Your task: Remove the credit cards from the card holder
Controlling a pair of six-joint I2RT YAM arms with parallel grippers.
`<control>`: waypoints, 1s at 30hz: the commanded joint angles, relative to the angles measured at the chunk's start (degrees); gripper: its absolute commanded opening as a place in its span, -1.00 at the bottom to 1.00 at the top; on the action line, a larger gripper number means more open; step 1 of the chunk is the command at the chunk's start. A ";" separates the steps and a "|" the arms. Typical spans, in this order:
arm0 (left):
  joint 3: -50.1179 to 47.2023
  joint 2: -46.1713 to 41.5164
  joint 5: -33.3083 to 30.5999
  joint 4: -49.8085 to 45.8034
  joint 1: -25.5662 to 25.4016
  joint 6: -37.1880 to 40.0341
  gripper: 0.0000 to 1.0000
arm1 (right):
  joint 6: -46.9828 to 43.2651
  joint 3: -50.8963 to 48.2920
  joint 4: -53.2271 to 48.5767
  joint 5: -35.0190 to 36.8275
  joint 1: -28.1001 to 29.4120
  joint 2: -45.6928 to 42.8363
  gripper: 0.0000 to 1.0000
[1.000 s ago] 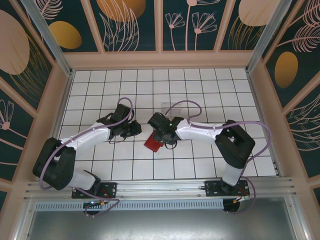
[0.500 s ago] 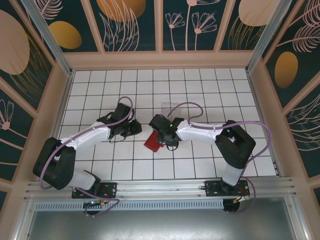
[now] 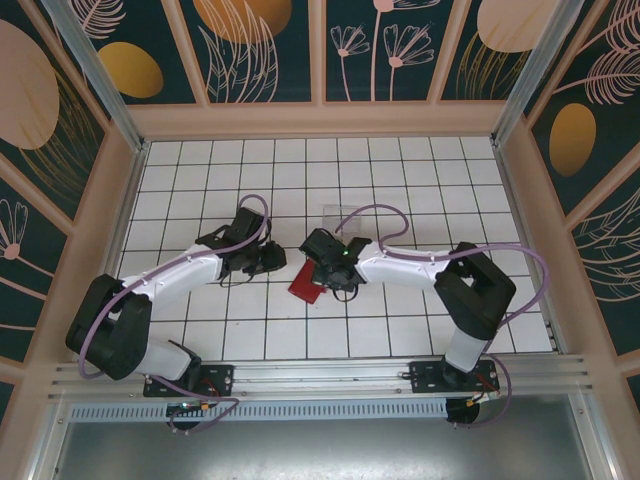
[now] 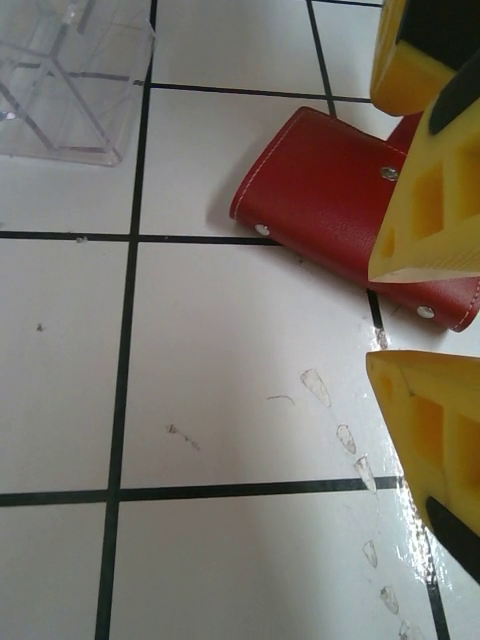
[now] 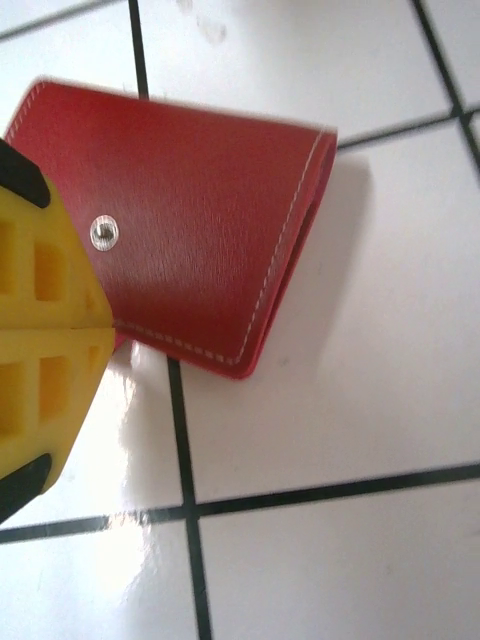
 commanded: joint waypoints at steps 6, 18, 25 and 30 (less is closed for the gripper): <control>2.01 1.26 1.11 -0.12 -2.70 1.39 -0.17 | -4.95 -3.32 10.03 2.23 -0.82 -7.40 -1.00; 1.40 1.48 5.42 4.65 -3.10 0.22 0.17 | -6.24 -6.08 15.02 1.24 -1.73 -11.82 -1.00; 2.46 3.01 7.55 5.58 -3.70 1.08 0.32 | -6.09 -5.95 15.63 0.49 -1.91 -11.47 -1.00; 3.42 5.04 7.98 5.59 -4.51 1.91 0.36 | -6.07 -5.85 15.86 0.52 -2.00 -11.48 -1.00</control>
